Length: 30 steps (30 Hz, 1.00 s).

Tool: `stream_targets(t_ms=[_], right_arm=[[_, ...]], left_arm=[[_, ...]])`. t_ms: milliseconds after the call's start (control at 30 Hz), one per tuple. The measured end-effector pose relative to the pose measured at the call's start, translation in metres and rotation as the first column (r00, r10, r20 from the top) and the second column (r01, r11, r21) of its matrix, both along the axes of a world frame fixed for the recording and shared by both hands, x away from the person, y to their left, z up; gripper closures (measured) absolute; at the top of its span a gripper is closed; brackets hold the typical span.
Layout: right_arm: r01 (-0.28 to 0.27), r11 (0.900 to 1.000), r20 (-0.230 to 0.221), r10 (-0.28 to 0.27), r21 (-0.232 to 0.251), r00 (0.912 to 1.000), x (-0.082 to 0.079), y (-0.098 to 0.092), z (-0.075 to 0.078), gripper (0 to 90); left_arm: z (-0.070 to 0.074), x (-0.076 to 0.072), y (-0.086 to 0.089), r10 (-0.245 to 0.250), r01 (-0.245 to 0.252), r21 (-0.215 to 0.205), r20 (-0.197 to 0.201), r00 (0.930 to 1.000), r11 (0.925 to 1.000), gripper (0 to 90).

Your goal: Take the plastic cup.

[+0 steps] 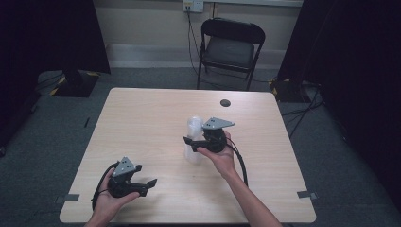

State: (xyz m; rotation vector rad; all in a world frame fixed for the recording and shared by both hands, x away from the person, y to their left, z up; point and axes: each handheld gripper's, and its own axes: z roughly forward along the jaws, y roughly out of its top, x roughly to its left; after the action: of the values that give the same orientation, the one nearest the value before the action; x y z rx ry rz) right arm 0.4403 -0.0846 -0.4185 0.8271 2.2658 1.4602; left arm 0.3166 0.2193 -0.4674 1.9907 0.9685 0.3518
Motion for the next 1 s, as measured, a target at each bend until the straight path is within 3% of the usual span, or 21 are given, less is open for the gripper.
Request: stream_targets(t_ms=[233,500,1000], right_arm=[[-0.010,1.000,-0.019,0.011,0.026,0.9998,0.002,-0.002,0.005,29.0],[-0.017,1.000,-0.038,0.018,0.023,0.9991,0.004,-0.001,0.007,27.9],[-0.010,1.000,-0.022,0.011,0.025,0.9997,0.004,0.000,0.012,27.6]], left_arm=[[-0.001,0.001,0.000,0.001,-0.001,0.001,-0.005,1.0000,1.0000,17.9],[-0.002,0.002,-0.001,0.000,0.000,0.000,-0.006,1.0000,1.0000,17.9],[-0.001,0.001,0.000,0.001,-0.001,-0.004,-0.007,1.0000,1.0000,18.0]])
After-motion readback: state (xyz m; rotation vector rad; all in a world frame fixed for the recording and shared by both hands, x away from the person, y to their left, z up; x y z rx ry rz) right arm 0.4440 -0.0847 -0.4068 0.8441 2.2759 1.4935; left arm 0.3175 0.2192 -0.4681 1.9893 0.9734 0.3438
